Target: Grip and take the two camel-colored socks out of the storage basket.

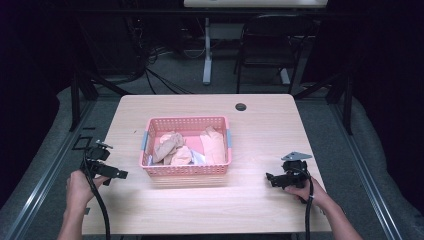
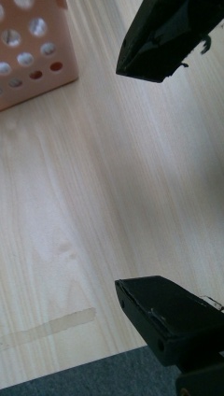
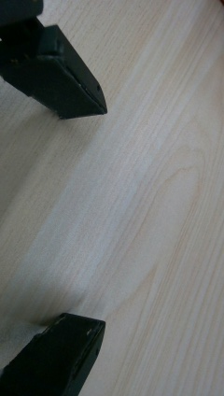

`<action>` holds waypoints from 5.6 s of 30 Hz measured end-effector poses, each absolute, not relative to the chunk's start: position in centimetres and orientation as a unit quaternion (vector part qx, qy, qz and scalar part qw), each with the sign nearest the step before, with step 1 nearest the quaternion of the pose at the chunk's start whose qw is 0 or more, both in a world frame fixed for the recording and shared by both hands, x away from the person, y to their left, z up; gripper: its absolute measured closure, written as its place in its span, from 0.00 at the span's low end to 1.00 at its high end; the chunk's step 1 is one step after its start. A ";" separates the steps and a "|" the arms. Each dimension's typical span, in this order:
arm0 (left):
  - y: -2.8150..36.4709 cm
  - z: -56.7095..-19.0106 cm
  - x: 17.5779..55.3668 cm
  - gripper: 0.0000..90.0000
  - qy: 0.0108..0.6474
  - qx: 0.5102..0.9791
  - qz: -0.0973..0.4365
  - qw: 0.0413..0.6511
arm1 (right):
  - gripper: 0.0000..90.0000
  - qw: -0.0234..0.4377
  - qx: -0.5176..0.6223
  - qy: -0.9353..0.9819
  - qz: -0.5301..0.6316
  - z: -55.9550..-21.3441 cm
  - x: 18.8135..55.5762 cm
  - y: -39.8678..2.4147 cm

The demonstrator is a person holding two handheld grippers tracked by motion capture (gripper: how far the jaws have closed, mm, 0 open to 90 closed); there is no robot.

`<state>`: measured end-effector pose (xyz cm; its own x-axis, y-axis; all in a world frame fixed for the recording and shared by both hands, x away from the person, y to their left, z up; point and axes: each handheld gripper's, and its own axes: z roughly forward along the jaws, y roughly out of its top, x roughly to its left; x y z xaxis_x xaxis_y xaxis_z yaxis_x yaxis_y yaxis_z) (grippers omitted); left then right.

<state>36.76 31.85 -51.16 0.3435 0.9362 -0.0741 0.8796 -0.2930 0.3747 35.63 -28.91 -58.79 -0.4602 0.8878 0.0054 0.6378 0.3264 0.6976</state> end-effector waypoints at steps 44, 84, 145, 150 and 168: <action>25.9 -41.2 42.9 0.01 0.477 0.857 0.072 0.182 | 0.00 0.199 0.484 0.788 0.324 -58.8 35.6 -28.8; 17.5 -48.3 47.8 0.17 0.425 0.893 -0.011 0.146 | 0.00 0.200 0.483 0.788 0.324 -58.8 35.6 -28.8; 17.5 -41.7 47.1 0.81 0.410 0.900 0.050 0.138 | 0.00 0.200 0.483 0.790 0.320 -58.8 35.6 -28.9; 17.2 -39.8 46.9 0.80 0.407 0.899 0.060 0.150 | 0.00 0.201 0.483 0.790 0.320 -58.8 35.6 -28.9; 20.1 -38.0 46.4 0.80 0.423 0.890 0.076 0.151 | 0.00 0.201 0.483 0.790 0.320 -58.8 35.6 -28.9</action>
